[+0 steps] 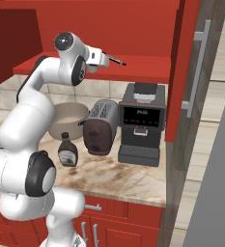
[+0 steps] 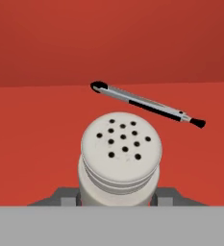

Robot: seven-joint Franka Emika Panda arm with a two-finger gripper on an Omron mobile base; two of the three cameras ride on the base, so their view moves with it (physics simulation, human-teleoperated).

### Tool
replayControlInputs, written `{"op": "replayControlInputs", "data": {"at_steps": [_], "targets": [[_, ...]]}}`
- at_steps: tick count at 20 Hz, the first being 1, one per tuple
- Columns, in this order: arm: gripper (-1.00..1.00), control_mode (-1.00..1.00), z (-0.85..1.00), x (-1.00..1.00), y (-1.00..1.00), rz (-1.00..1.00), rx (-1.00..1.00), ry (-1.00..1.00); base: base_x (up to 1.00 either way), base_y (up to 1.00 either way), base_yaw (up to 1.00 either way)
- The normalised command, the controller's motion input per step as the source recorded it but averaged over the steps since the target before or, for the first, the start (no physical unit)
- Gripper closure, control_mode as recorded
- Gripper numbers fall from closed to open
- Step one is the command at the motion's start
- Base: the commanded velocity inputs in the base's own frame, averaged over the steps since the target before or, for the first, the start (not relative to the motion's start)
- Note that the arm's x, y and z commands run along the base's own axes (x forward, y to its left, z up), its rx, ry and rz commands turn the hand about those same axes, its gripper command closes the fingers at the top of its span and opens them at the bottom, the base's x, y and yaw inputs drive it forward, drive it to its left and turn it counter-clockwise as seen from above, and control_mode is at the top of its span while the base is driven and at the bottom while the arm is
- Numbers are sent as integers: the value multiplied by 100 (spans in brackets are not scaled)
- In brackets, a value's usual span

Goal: Pick the shaker and syrup bottle from the counter and place them in the cabinet.

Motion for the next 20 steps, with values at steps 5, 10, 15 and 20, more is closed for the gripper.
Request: {"op": "replayControlInputs", "data": {"at_steps": [5,10,15,20], "targets": [[100,-100,-4,14,0,0,0,-1,0,0,0],[100,-100,-5,16,0,0,0,-2,0,0,0],[100,-100,-6,15,0,0,0,-2,0,0,0],[100,-100,-5,14,0,0,0,-2,0,0,0]]}}
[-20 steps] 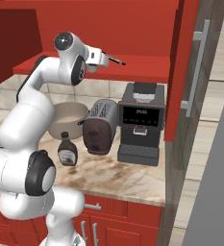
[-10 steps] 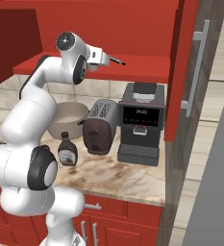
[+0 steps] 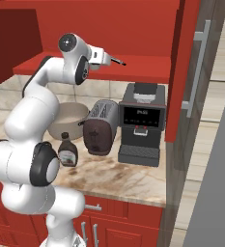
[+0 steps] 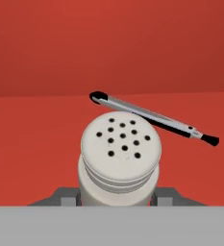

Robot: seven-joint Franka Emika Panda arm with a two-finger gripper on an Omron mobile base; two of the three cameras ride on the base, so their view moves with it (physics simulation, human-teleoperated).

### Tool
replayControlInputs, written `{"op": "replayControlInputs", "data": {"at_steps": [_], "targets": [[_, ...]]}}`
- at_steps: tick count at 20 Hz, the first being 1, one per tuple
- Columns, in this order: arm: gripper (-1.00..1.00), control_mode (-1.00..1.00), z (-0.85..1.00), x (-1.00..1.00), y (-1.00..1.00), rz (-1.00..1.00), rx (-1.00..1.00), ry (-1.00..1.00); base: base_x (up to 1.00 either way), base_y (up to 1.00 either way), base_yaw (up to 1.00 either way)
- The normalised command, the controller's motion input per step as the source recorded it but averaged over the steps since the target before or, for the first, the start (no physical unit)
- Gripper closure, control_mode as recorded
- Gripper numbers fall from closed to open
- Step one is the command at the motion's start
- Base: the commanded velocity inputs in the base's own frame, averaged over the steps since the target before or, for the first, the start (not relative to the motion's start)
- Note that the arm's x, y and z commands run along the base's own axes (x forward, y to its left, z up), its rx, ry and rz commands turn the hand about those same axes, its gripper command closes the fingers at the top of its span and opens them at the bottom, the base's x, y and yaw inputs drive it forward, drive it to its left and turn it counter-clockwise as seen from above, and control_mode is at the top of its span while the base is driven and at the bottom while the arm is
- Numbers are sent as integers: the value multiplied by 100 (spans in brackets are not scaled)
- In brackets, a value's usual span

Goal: Pick the shaker and syrup bottle from the counter and place them in the cabinet.

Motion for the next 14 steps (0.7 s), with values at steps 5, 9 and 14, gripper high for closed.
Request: {"op": "replayControlInputs", "data": {"at_steps": [5,9,14], "targets": [[-100,-100,-1,11,0,0,0,0,0,0,0],[-100,-100,0,1,0,0,0,2,0,0,0],[-100,-100,0,0,0,0,0,2,0,0,0]]}}
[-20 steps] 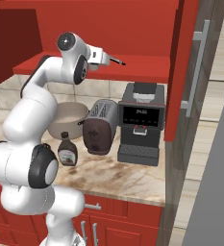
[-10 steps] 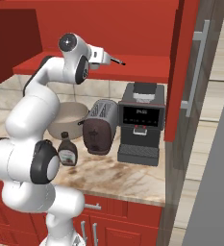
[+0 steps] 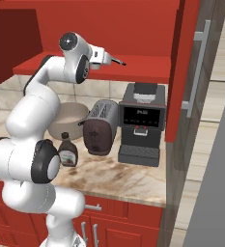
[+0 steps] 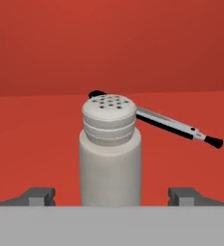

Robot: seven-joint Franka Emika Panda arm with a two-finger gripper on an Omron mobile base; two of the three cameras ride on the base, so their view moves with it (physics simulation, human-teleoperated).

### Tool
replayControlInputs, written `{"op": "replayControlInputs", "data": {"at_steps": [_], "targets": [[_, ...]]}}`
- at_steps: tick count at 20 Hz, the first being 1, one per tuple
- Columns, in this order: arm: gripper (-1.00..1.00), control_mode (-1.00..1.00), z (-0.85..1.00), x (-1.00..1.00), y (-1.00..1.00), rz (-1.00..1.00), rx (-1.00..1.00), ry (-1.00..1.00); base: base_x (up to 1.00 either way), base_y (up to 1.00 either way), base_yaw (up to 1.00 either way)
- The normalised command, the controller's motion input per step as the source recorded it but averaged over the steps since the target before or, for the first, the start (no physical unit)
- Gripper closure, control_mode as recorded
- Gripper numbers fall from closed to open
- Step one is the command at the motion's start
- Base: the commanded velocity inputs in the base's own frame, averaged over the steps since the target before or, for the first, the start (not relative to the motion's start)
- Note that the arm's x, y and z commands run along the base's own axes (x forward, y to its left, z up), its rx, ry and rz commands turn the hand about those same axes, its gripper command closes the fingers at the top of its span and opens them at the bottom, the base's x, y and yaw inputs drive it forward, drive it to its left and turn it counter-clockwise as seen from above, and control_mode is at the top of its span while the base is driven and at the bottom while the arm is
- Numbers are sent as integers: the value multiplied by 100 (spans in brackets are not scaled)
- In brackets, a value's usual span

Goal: Pick the shaker and syrup bottle from the counter and place them in the cabinet.

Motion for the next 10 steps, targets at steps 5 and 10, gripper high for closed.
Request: {"op": "replayControlInputs", "data": {"at_steps": [5,10], "targets": [[-100,-100,0,0,0,0,0,3,0,0,0],[-100,-100,7,-1,0,0,0,1,0,0,0]]}}
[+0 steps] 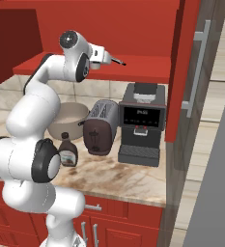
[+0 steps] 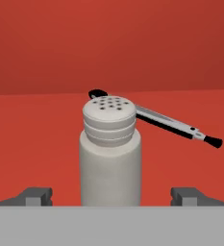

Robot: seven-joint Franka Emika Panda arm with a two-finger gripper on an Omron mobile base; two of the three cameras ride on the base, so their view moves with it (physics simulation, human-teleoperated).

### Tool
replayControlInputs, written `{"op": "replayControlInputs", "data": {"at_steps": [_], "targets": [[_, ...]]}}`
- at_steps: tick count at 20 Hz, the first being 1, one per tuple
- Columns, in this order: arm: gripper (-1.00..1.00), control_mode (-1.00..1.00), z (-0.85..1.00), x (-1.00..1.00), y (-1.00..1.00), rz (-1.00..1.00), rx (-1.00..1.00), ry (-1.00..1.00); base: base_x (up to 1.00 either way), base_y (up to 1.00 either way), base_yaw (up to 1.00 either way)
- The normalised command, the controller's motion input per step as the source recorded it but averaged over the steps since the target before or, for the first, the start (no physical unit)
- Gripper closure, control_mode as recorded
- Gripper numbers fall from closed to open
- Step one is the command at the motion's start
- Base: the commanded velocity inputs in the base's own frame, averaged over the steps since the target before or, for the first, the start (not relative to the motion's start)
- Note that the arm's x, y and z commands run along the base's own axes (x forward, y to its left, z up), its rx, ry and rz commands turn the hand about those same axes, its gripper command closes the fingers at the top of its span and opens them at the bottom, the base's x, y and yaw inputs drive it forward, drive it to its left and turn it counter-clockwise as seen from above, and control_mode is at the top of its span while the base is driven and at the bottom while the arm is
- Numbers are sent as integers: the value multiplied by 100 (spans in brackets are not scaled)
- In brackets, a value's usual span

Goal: Pick the shaker and syrup bottle from the counter and place them in the cabinet.

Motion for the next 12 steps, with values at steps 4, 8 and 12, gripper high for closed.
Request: {"op": "replayControlInputs", "data": {"at_steps": [4,8,12], "targets": [[-100,-100,15,-8,0,0,0,0,0,0,0],[-100,-100,11,-26,0,0,0,0,0,0,0],[-100,-100,0,-42,0,0,0,0,0,0,0]]}}
